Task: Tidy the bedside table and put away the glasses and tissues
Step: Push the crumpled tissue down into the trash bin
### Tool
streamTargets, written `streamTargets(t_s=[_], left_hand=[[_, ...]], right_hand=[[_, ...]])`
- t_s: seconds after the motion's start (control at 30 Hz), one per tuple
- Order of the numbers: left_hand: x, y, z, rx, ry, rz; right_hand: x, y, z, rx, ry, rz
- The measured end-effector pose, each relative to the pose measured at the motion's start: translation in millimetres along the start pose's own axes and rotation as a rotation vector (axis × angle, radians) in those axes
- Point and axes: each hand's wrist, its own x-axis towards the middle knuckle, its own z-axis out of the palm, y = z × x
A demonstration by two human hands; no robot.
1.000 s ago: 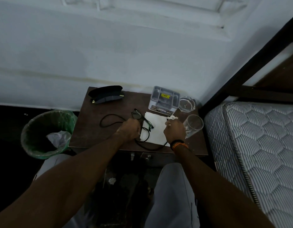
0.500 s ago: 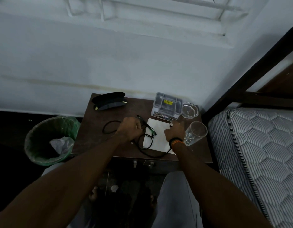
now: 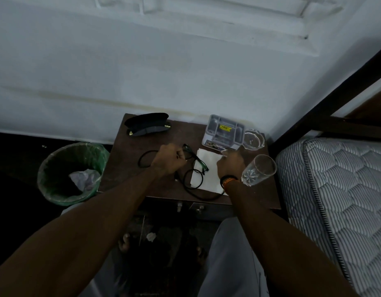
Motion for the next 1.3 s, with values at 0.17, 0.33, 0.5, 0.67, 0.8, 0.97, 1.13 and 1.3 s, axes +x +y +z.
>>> streamTargets(t_s=[0.17, 0.33, 0.5, 0.67, 0.8, 0.97, 1.13, 1.3], left_hand=[[-4, 5, -6, -0.025, 0.058, -0.025], [-17, 9, -16, -0.004, 0.064, 0.009], [-35, -2, -35, -0.011, 0.117, 0.020], [-56, -19, -53, -0.094, 0.202, -0.137], [-73, -33, -62, -0.119, 0.261, -0.227], [-93, -54, -73, -0.142, 0.281, -0.250], [-110, -96, -101, -0.224, 0.360, -0.357], [-121, -166, -142, -0.203, 0.454, -0.517]], right_hand=[[-32, -19, 9, 0.038, -0.149, -0.202], [-66, -33, 13, 0.081, -0.237, -0.216], [-70, -33, 7, 0.227, -0.241, -0.187], [-70, -36, 1, 0.251, -0.289, -0.282], [-85, -49, 5, 0.252, -0.377, -0.330], [-111, -83, 22, 0.223, -0.453, -0.422], [-140, -127, 46, 0.270, -0.496, -0.393], [-163, -184, 90, 0.208, -0.618, -0.506]])
